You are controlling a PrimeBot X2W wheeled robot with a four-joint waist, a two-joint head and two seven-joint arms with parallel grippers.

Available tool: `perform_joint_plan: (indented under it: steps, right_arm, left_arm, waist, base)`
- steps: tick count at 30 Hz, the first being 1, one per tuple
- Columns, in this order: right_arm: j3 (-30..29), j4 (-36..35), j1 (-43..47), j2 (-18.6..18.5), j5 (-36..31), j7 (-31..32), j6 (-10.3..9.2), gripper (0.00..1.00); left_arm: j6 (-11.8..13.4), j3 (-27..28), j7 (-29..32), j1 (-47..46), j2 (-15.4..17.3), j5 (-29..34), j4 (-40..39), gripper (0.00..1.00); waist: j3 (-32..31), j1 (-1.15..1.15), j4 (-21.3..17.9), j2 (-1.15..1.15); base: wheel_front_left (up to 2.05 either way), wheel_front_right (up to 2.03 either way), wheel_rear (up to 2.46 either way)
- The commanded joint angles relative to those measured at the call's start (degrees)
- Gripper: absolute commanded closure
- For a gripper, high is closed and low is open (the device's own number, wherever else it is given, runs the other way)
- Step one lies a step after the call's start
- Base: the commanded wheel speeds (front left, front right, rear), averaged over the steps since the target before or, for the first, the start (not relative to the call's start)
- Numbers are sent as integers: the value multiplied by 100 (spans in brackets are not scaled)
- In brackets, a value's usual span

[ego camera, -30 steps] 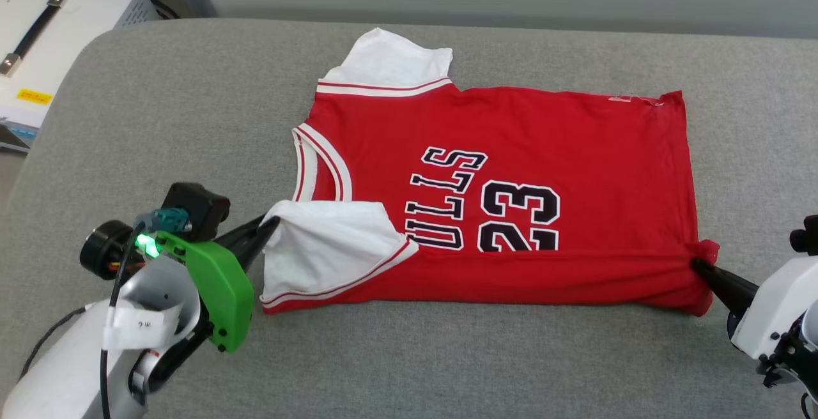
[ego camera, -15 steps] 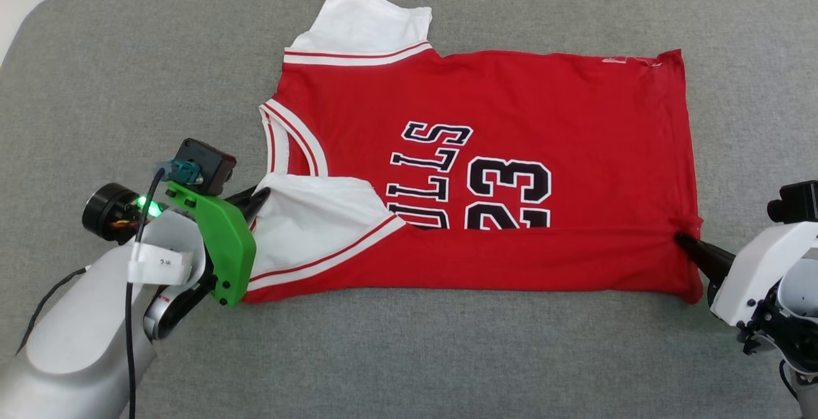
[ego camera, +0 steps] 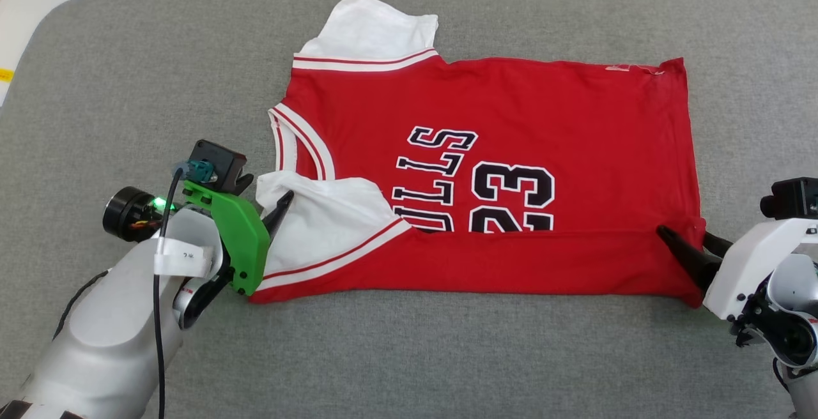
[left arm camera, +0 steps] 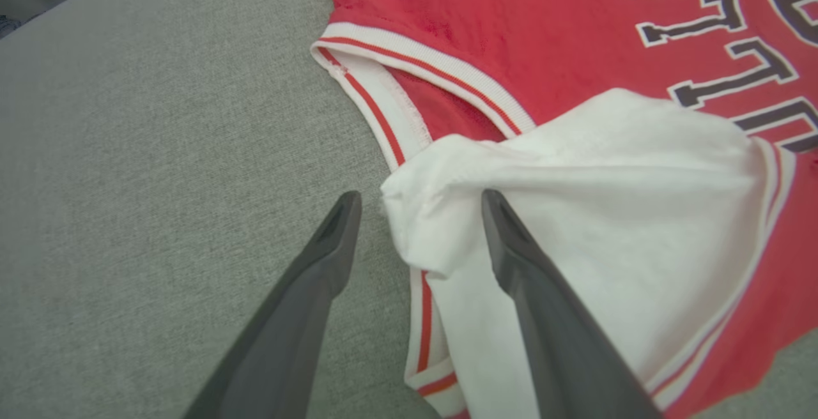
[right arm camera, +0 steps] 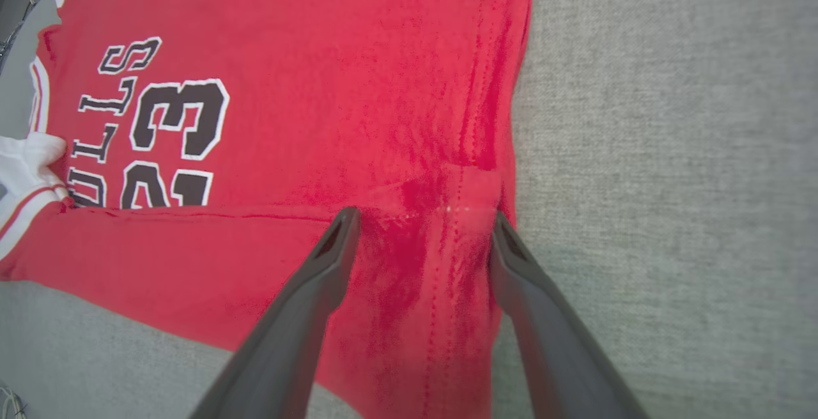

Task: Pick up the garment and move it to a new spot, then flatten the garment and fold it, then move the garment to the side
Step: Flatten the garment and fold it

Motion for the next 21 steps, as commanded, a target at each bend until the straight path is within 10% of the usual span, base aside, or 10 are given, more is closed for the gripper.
perform_joint_plan:
  steps: [1,10,21]
  right_arm:
    - [32,-23,-37,-67,-7,-95,-3,0]
    - [185,-797,535,-271,-462,-388,-3,0]
    - [-325,-1730,1312,210,-1649,559,-3,0]
  left_arm:
    - [81,78,-138,-68,-68,-20,88,0]
    - [801,687,-971,761,-289,-567,-391,0]
    - [1744,550,30,2066,118,-805,-2012,0]
  waist:
    - [-149,0,29,0]
    - [-655,0,66,0]
    - [-676,0,-8,0]
  base:
    - [0,0,0]
    - [0,0,0]
    - [0,0,0]
